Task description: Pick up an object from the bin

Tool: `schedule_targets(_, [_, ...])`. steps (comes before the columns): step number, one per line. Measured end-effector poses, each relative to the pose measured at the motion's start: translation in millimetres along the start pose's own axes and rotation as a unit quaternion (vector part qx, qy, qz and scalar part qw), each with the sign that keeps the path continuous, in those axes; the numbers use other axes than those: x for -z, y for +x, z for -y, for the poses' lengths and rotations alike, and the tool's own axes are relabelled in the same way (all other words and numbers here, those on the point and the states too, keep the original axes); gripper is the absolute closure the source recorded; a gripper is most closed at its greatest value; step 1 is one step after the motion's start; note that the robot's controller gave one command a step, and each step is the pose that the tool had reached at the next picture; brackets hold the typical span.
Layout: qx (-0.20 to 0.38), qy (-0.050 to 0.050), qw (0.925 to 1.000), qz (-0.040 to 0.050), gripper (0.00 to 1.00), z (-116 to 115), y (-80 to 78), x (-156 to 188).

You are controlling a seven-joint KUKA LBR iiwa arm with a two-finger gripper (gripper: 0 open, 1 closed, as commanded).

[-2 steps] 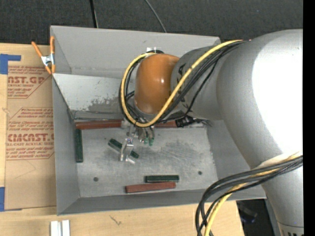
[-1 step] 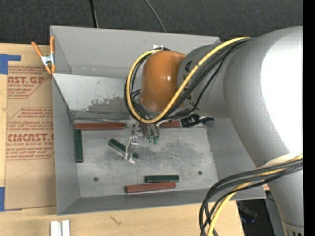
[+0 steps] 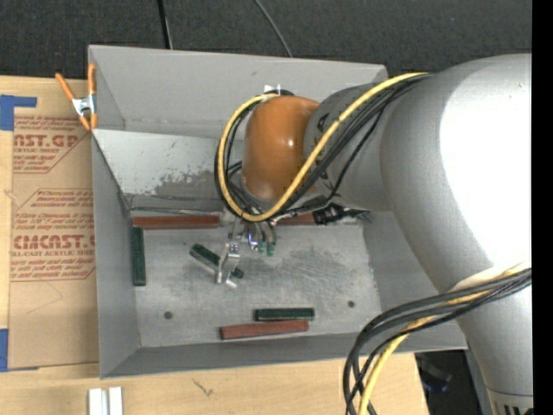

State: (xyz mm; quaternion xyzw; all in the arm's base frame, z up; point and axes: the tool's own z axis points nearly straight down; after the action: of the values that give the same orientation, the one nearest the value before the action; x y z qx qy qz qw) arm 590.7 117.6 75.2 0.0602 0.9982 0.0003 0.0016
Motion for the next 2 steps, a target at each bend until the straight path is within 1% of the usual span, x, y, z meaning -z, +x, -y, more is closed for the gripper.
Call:
schedule_targets(1, [-0.059, -0.005, 0.9982, 0.0086, 1.00, -4.6, -7.2, -0.3])
schedule_targets(2, [-0.089, -0.004, 0.9960, 0.0071, 1.00, -5.3, -5.5, 1.2])
